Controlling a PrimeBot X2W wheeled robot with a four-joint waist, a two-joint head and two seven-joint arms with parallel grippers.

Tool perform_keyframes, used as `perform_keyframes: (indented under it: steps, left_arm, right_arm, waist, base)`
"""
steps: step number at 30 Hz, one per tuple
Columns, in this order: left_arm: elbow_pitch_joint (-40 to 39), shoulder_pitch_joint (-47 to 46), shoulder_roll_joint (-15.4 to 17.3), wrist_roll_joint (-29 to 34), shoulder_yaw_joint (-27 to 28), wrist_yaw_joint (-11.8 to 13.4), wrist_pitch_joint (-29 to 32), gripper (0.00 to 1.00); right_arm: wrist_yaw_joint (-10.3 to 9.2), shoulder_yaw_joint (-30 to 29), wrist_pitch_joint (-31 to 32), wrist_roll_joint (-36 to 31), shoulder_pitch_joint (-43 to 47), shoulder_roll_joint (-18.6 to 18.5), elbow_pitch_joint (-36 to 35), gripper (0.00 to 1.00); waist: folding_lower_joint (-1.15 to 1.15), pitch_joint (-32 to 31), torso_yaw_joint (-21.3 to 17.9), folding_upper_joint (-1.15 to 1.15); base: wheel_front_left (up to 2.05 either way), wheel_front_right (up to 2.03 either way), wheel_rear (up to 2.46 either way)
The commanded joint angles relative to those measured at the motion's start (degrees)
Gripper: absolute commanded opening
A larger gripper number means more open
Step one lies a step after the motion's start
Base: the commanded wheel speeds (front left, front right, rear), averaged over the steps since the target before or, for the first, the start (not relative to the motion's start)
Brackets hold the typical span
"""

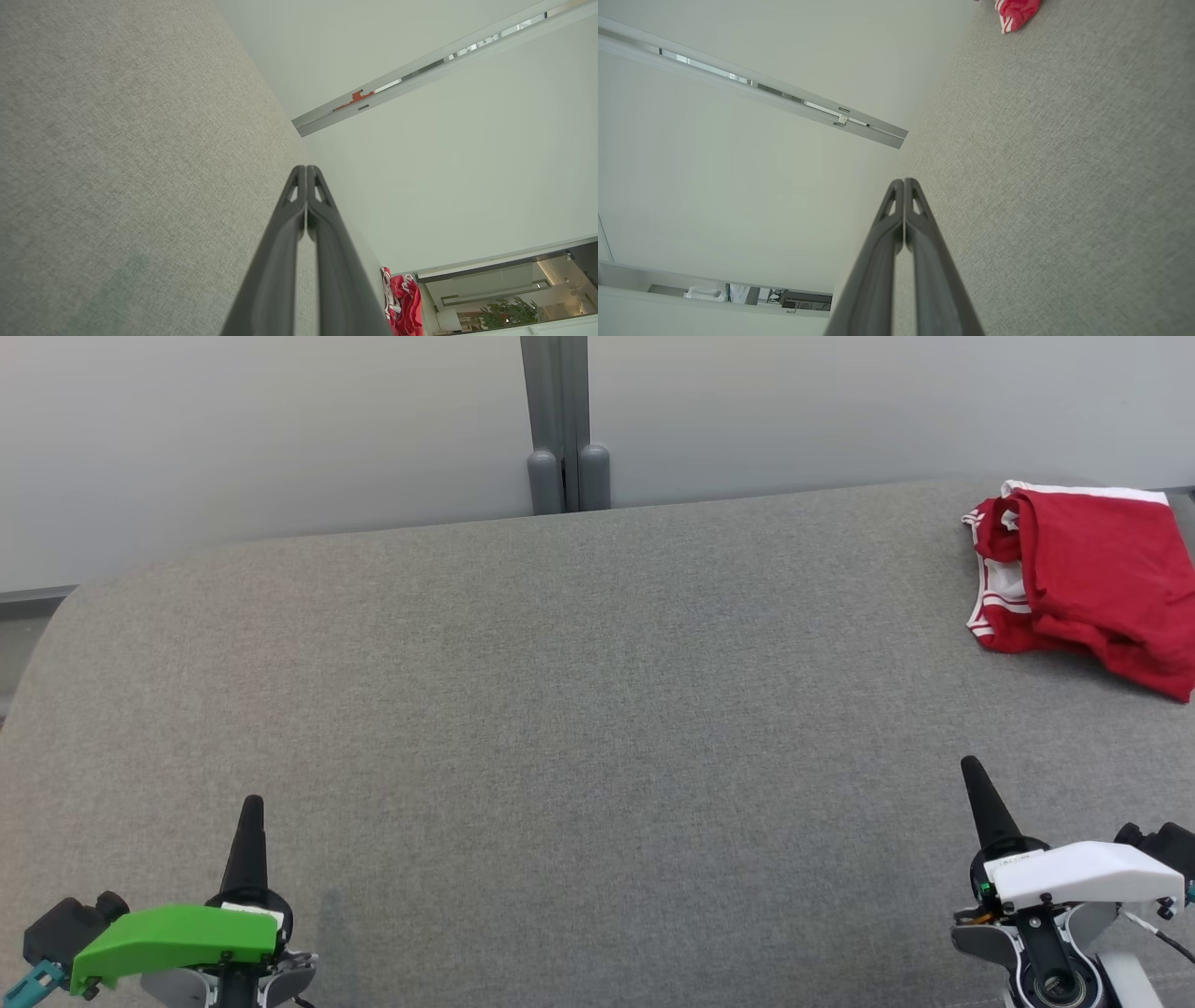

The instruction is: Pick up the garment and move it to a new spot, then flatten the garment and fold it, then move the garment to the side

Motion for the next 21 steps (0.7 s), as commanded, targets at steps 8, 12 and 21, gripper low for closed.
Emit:
perform_keyframes:
  steps: [8,12,21]
  left_arm:
    - [-0.1,-1.8,-0.2,-5.1,0.9,-0.9,1.2,0.00]
    - [0.0,-2.0,-0.4,-6.9,1.2,-1.1,1.7,0.00]
    - [0.3,-2.4,-0.7,-11.1,1.8,-1.6,2.9,0.00]
  right_arm:
    - [-0.05,-0.8,1.4,5.1,-1.5,0.1,-0.2,0.00]
    - [-0.05,-1.0,1.9,7.1,-1.6,0.2,-0.1,0.00]
    - [-0.05,-1.5,3.0,11.3,-1.8,0.4,0.0,0.00]
  waist:
    - [0.00,0.0,0.0,0.00]
    - [0.00,0.0,-0.1,0.00]
    - [0.00,0.0,-0.1,0.00]
  base:
    - [0.00,0.00,0.00]
    - [0.00,0.00,0.00]
    - [0.00,0.00,0.00]
